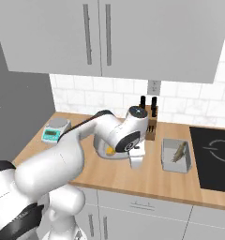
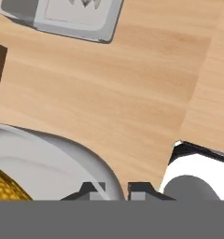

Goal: Take the meat container that has the fish and place it on the second highest rack of the freezer. Then take the vegetable container that has the corn and avocado and place it on the highest rack of the freezer.

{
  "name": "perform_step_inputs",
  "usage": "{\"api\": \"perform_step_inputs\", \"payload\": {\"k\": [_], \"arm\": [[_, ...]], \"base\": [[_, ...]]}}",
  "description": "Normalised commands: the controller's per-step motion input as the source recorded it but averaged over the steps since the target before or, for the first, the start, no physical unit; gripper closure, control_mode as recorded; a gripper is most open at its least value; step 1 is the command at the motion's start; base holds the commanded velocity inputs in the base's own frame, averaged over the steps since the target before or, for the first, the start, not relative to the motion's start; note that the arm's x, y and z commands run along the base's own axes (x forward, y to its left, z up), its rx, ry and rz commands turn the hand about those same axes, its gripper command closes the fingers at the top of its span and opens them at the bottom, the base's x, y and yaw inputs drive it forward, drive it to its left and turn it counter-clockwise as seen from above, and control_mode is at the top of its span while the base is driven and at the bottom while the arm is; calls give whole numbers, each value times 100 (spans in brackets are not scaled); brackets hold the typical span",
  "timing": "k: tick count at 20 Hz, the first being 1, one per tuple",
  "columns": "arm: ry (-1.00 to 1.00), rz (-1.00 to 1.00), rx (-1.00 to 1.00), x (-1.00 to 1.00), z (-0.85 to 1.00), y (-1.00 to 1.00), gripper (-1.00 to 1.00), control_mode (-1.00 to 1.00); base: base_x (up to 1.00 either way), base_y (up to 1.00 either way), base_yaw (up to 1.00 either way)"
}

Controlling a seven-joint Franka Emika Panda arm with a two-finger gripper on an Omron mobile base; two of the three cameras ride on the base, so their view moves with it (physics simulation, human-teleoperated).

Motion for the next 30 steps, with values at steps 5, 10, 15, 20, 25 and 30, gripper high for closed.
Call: {"api": "perform_step_inputs", "payload": {"k": [5, 10, 15, 20, 25, 30], "arm": [[-26, 2, -12, -66, 30, 56, 100, -100], [-21, 5, -10, -56, 2, 43, 100, 100], [0, 0, 0, 0, 0, 0, 100, 100], [0, 0, 0, 0, 0, 0, 100, 100], [0, 0, 0, 0, 0, 0, 100, 100], [0, 0, 0, 0, 0, 0, 100, 100]], "base": [[0, 0, 0], [-40, 31, 7], [-100, 63, 32], [-100, 56, 54], [-57, 94, 51], [45, 100, 30]]}}
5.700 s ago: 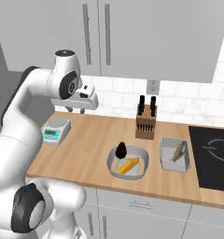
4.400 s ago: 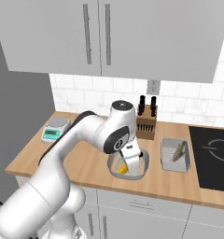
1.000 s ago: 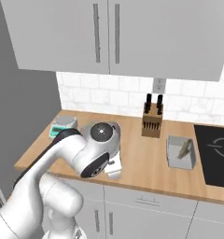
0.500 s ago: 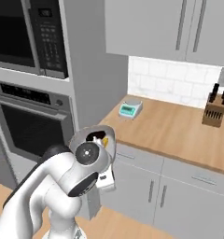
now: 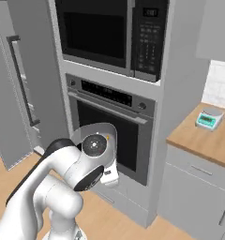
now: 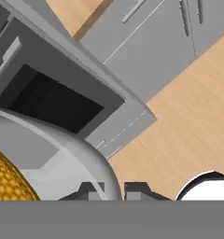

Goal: Take the meat container that has the fish and place it on the second highest rack of the freezer. Then take the vegetable container that has the corn and avocado and place it on the highest rack of the freezer.

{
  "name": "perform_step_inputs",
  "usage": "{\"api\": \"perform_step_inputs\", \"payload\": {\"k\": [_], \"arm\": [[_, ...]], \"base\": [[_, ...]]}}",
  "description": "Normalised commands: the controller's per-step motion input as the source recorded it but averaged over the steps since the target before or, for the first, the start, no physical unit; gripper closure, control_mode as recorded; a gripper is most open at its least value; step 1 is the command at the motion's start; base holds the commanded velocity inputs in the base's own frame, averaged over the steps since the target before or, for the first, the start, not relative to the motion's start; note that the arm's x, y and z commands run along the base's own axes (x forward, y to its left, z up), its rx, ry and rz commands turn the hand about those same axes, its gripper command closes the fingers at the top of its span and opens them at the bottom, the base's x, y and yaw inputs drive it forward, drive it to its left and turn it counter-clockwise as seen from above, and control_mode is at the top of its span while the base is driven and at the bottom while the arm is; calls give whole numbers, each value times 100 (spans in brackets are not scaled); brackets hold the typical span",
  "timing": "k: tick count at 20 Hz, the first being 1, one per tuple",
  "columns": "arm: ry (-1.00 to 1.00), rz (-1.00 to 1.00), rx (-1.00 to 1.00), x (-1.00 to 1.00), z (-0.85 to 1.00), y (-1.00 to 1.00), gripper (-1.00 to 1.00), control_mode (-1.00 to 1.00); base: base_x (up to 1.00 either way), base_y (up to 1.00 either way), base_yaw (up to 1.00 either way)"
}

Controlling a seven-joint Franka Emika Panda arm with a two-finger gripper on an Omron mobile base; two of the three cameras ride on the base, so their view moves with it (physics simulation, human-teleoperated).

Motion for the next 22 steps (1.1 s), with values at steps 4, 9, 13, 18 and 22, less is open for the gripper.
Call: {"api": "perform_step_inputs", "payload": {"k": [4, 9, 13, 18, 22], "arm": [[0, 0, 0, 0, 0, 0, 100, 100], [0, 0, 0, 0, 0, 0, 100, 100], [0, 0, 0, 0, 0, 0, 100, 100], [0, 0, 0, 0, 0, 0, 100, 100], [0, 0, 0, 0, 0, 0, 100, 100]], "base": [[96, 100, 8], [71, 100, 0], [47, 100, 0], [73, 100, -5], [54, 100, -17]]}}
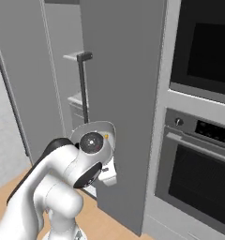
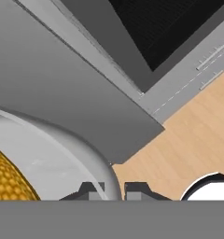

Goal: Take the meat container that has the fish and place it on the second highest rack of the freezer. Then take the vegetable container that has the corn and avocado and place it on the highest rack of the freezer.

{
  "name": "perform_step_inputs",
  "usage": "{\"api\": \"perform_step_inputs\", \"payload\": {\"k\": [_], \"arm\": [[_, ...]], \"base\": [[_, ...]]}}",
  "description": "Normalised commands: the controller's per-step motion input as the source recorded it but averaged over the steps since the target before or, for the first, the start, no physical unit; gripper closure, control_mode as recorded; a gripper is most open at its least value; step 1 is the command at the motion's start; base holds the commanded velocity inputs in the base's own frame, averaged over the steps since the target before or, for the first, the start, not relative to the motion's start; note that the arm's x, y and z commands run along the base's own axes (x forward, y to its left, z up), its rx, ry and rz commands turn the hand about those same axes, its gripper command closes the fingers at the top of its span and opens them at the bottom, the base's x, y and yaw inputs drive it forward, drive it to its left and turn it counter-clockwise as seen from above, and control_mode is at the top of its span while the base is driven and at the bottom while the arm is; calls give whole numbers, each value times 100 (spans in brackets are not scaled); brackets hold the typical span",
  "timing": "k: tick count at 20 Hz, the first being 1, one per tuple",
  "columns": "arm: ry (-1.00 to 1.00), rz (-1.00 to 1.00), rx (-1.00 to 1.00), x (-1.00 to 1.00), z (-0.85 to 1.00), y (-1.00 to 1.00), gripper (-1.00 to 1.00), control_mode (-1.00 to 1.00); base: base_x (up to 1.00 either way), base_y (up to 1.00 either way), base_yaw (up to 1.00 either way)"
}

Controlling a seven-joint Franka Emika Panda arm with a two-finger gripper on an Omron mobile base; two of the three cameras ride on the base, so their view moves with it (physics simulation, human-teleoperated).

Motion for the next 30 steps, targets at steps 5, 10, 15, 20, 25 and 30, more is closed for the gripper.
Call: {"api": "perform_step_inputs", "payload": {"k": [5, 10, 15, 20, 25, 30], "arm": [[0, 0, 0, 0, 0, 0, 100, 100], [0, 0, 0, 0, 0, 0, 100, 100], [0, 0, 0, 0, 0, 0, 100, 100], [0, 0, 0, 0, 0, 0, 100, 100], [0, 0, 0, 0, 0, 0, 100, 100], [0, 0, 0, 0, 0, 0, 100, 100]], "base": [[25, 100, -29], [35, 100, -36], [40, 38, -17], [34, -19, -2], [12, -13, 0], [63, 33, -1]]}}
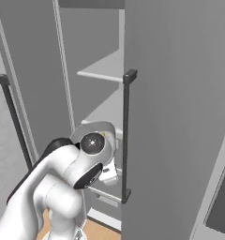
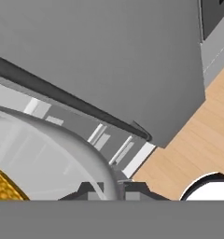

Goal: Take the meat container that has the fish and place it on the second highest rack of the freezer. Then take the vegetable container that has the corn and avocado and place it on the highest rack of the freezer.

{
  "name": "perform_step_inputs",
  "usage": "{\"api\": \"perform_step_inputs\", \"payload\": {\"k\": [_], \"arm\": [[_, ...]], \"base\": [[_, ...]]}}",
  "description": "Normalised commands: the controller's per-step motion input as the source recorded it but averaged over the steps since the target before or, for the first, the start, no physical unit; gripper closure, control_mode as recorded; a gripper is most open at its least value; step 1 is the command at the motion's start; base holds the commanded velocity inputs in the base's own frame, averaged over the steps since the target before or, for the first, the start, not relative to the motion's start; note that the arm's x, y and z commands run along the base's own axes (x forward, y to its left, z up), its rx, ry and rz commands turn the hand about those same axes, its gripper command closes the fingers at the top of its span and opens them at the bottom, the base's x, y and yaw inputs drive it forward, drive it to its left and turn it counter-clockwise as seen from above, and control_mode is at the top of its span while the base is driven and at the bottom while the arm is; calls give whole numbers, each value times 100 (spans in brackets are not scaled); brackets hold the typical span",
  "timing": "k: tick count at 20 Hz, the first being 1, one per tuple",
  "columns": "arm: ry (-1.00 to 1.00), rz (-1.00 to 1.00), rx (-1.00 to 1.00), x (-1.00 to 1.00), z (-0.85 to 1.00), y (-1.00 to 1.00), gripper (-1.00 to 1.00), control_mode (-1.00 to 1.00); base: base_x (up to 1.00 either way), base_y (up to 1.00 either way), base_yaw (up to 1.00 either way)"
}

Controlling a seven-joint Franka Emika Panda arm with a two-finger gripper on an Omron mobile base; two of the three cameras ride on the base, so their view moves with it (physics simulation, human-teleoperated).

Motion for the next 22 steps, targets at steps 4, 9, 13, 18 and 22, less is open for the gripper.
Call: {"api": "perform_step_inputs", "payload": {"k": [4, 9, 13, 18, 22], "arm": [[0, 0, 0, 0, 0, 0, 100, 100], [-7, -10, 0, 14, 100, 10, 100, -100], [-1, -21, 0, 57, 100, 2, 100, -100], [-2, -21, 7, 88, 100, 2, 100, -100], [-6, -6, 23, 46, 100, 1, 100, -100]], "base": [[24, 47, -2], [0, 0, 0], [0, 0, 0], [0, 0, 0], [0, 0, 0]]}}
